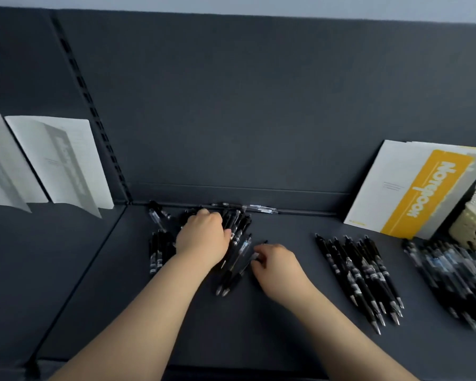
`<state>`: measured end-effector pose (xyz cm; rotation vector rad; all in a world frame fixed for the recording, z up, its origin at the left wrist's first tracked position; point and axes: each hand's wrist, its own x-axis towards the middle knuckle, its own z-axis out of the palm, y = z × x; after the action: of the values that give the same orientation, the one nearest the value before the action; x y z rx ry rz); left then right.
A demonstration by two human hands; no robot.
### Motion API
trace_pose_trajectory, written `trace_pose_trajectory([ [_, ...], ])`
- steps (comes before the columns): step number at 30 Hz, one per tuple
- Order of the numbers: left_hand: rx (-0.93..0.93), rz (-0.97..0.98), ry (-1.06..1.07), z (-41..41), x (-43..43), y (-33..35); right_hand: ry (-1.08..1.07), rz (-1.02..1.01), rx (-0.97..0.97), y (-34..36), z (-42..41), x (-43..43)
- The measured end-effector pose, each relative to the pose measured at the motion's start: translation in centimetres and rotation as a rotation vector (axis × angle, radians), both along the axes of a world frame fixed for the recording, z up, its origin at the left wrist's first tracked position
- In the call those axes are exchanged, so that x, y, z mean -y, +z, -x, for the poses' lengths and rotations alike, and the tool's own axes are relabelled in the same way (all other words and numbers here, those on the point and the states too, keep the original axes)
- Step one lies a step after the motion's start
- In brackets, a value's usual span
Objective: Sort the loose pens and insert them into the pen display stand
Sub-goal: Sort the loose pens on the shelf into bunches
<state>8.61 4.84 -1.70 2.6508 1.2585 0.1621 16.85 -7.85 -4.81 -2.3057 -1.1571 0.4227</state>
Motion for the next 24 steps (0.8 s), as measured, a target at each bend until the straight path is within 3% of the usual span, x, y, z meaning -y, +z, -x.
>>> trace_pose_trajectory([
  [5, -0.221, 0.088, -0.051, -1.9, -1.4, -1.1, -0.059, -0.031, -0.045, 0.1, 0.5, -2.1],
  [11, -0.215, 0.238, -0.104, -2.6, -2.0, -0.9, -0.133, -0.097, -0.207, -0.6, 1.1, -4.1],
  [15, -0.121, 0.42, -0.145, -2.4, -2.2, -0.7, -0.228, -0.206, -0.446, -0.4, 1.2, -3.9],
  [20, -0.027, 0.48, -0.121, -2.1, -1.5, -0.9, -0.258, -0.241, -0.539, -0.8, 1.5, -4.0],
  [24, 0.256, 0.827, 0.022, -1.5, -0.8, -1.1, -0.225, -0.328, -0.695, -0.7, 1.7, -3.5],
])
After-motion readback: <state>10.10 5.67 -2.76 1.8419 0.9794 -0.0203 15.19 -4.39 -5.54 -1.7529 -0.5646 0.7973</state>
